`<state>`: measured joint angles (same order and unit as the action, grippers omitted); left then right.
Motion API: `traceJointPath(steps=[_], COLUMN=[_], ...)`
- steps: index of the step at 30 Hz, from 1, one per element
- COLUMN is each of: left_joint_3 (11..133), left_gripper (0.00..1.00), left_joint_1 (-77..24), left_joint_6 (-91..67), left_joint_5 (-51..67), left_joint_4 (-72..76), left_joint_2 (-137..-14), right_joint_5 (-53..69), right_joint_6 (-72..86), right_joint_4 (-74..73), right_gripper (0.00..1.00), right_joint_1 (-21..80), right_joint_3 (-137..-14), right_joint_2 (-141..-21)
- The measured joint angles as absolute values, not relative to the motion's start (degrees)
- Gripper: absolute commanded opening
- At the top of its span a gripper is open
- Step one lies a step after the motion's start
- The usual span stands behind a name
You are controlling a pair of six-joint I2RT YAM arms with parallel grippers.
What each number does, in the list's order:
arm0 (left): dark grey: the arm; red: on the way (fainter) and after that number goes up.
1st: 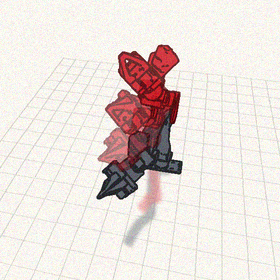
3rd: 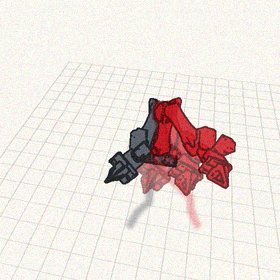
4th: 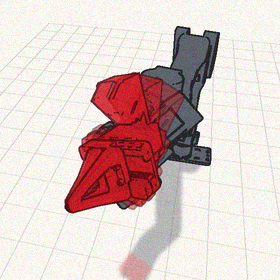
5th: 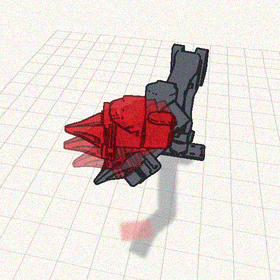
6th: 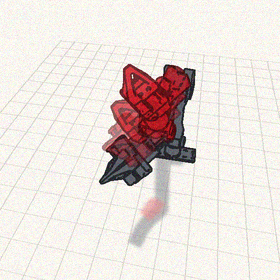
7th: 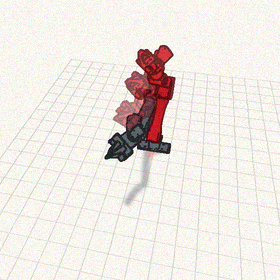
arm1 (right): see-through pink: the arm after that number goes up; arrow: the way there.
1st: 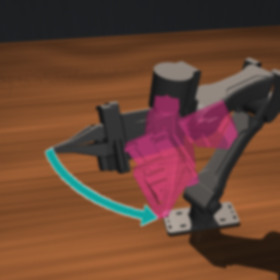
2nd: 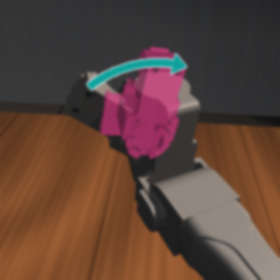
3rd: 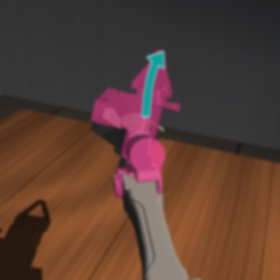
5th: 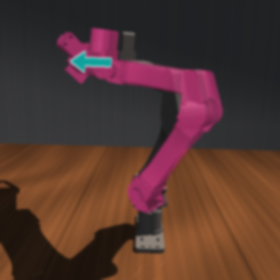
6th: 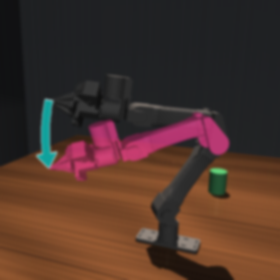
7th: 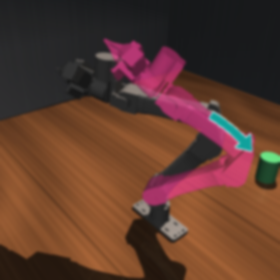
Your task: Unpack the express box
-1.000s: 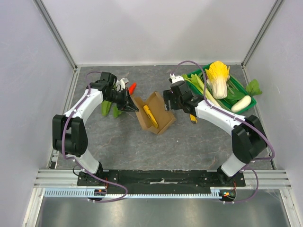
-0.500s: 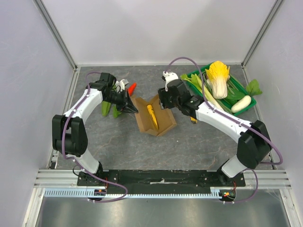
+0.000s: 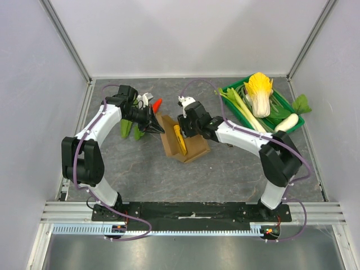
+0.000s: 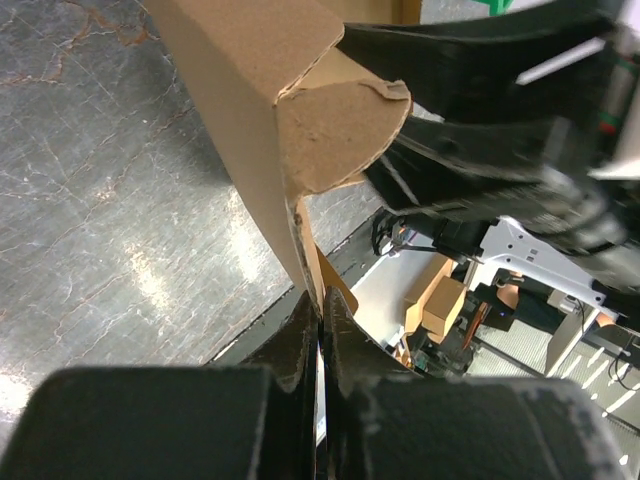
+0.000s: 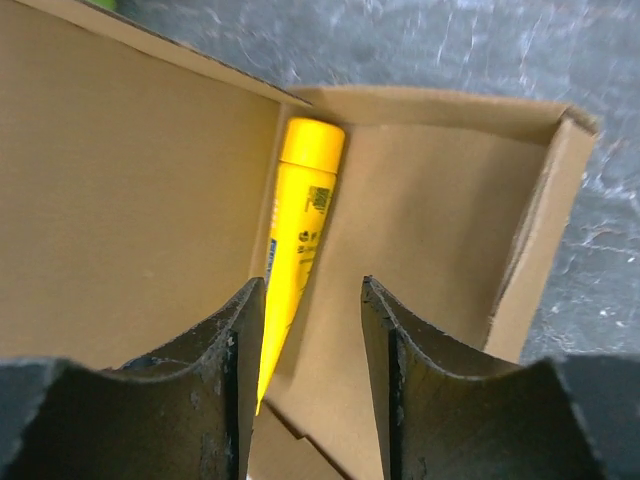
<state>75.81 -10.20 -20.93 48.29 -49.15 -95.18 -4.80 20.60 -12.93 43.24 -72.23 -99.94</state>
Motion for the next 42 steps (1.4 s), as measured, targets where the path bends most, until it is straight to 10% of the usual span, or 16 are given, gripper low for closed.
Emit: traceJointPath(steps=[26,42], left_joint_3=[67.83,67.85], left_gripper=[0.1,0.1], left_joint_1=[-7.35,-7.35], left_joint_6=[-20.12,-20.12], left_joint_5=[49.67,50.09], left_joint_4=[-47.75,-47.62], left_joint_2=[-89.27,-89.27], right_joint_5=[-0.58,5.34], right_joint_6=[24.86,21.04], right_joint_4=[-14.04,-11.81], right_gripper=[0.76,0.65], right_joint_1=[37.67,42.72], right_joint_3=[-72.05,-72.64], right_joint_2=[-109.12,-110.56])
